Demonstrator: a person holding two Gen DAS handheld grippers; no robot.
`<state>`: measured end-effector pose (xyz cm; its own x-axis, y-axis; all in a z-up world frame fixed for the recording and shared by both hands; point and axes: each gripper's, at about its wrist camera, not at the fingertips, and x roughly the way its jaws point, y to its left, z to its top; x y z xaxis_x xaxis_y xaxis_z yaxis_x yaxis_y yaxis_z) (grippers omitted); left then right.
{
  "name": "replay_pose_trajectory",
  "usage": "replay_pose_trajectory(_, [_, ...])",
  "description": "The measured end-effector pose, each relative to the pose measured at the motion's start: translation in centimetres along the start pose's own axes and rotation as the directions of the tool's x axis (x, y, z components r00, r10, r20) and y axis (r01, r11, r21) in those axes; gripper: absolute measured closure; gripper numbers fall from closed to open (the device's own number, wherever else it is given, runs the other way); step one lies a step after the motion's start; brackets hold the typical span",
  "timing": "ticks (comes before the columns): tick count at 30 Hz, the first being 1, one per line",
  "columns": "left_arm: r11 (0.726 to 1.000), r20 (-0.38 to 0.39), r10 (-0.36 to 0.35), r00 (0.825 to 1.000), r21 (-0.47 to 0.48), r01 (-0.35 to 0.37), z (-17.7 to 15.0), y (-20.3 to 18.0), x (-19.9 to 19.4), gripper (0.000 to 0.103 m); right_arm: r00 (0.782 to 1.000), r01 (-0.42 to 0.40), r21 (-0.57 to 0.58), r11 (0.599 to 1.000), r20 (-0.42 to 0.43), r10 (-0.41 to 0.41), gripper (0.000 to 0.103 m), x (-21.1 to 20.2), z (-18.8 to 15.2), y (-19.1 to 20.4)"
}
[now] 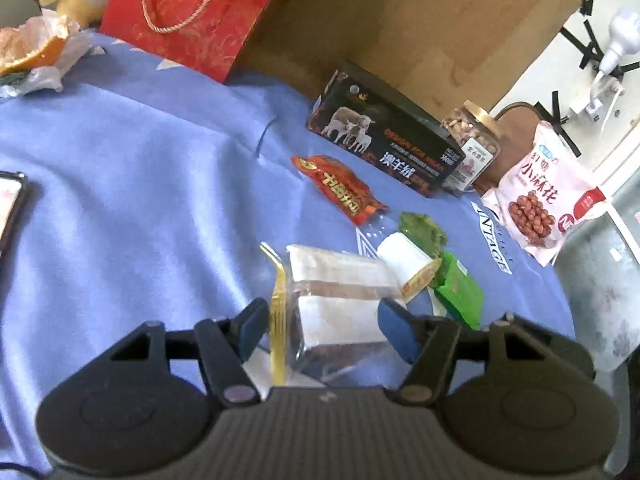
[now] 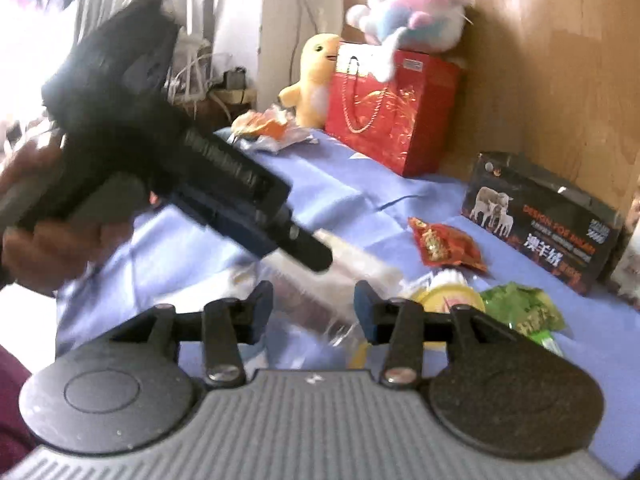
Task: Organize snacks
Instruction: 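Move the left tool to the white-wrapped bread packet and grasp it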
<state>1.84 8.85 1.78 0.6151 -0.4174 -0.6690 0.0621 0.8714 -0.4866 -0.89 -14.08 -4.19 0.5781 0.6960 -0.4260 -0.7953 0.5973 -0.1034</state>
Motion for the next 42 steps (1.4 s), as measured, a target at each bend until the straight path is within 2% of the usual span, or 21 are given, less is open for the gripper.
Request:
replay_pose_trajectory(2, [1.0, 0.013, 0.011, 1.0, -0.002, -0.011, 0.1, 0.1, -0.5, 0.039, 1.0, 0.011, 0.019, 1.0, -0.009, -0.01, 0.043, -0.3, -0.7, 0.0])
replay_pose_trajectory(6, [0.999, 0.016, 0.043, 0.999, -0.009, -0.043, 0.3, 0.2, -0.4, 0.039, 0.998, 0.057, 0.101, 0.993, -0.028, -0.055, 0.043, -0.1, -1.0, -1.2])
replay_pose_trajectory(9, [0.992, 0.016, 0.121, 0.993, 0.043, -0.122, 0.1, -0.6, 0.1, 0.039, 0.996, 0.08, 0.159, 0.984, -0.062, -0.071, 0.043, 0.4, -1.2, -1.9])
replay_pose_trajectory(11, [0.983, 0.027, 0.162, 0.986, 0.08, -0.164, 0.0, -1.3, 0.3, 0.035, 0.994, 0.084, 0.181, 0.98, -0.085, -0.07, 0.043, 1.2, -1.1, -2.4])
replay_pose_trajectory(16, [0.962, 0.064, 0.226, 0.972, 0.143, -0.233, -0.6, -2.6, 0.6, 0.032, 0.995, 0.065, 0.143, 0.988, -0.084, -0.053, 0.043, 2.4, -0.6, -1.5])
replay_pose_trajectory(20, [0.948, 0.09, 0.257, 0.962, 0.168, -0.269, -0.8, -3.2, 0.8, 0.032, 0.994, 0.08, 0.104, 0.991, -0.083, -0.071, 0.041, 3.2, -0.3, -0.8])
replay_pose_trajectory(29, [0.95, 0.096, 0.253, 0.963, 0.163, -0.267, -0.9, -3.1, 0.8, 0.032, 0.992, 0.107, 0.111, 0.988, -0.072, -0.1, 0.043, 2.9, -0.6, -0.6])
replay_pose_trajectory(32, [0.951, 0.095, 0.25, 0.964, 0.162, -0.263, -0.9, -3.0, 0.8, 0.032, 0.993, 0.106, 0.106, 0.989, -0.068, -0.099, 0.047, 2.8, -0.6, -0.3])
replay_pose_trajectory(36, [0.957, 0.089, 0.233, 0.968, 0.156, -0.244, -0.8, -3.0, 0.8, 0.032, 0.994, 0.104, 0.075, 0.992, -0.054, -0.1, 0.063, 2.5, -0.7, 0.4])
replay_pose_trajectory(42, [0.963, 0.08, 0.205, 0.975, 0.16, -0.216, -0.8, -3.2, 1.0, 0.038, 0.994, 0.098, 0.074, 0.993, -0.05, -0.094, 0.067, 2.5, -0.6, 0.5])
